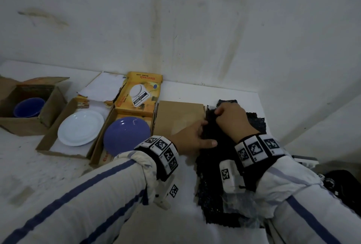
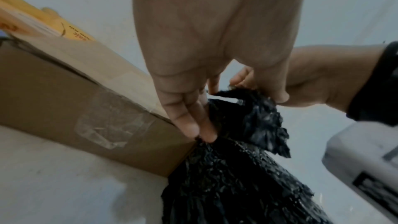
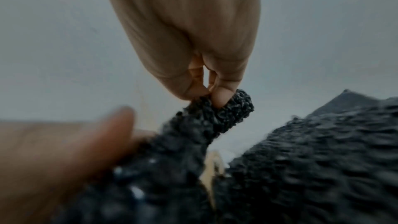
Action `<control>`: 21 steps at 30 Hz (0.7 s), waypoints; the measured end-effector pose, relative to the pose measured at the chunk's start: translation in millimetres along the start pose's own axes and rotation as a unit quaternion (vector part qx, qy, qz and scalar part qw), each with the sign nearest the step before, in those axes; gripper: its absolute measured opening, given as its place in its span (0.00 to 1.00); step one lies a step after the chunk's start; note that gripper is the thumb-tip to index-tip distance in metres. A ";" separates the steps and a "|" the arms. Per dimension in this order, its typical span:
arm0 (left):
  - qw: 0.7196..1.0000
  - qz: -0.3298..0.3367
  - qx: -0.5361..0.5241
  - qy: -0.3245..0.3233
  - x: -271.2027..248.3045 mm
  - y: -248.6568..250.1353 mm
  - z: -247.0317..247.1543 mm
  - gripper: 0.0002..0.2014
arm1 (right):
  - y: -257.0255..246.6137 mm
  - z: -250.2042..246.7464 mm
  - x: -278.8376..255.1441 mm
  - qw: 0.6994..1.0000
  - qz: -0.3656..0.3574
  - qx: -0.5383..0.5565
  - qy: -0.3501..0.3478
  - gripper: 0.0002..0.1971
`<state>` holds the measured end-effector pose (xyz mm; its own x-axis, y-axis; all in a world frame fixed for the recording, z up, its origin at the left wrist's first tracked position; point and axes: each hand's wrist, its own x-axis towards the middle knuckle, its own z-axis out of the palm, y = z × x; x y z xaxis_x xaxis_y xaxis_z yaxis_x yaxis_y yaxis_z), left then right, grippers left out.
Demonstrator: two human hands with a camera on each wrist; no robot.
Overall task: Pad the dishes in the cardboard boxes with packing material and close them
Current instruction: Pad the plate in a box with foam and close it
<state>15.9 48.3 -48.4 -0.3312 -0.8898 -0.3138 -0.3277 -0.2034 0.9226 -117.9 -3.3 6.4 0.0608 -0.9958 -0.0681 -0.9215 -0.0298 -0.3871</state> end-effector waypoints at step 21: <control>0.958 -0.026 -0.226 0.174 -82.3 -25.7 -130.8 0.05 | -136.3 74.8 -32.8 0.949 -0.204 0.231 -0.065 0.16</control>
<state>167.3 73.3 -16.9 0.0166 -0.9398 -0.3414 0.1065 -0.3379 0.9351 34.4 39.9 -7.4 0.4520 -0.8890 0.0729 -0.5456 -0.3403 -0.7658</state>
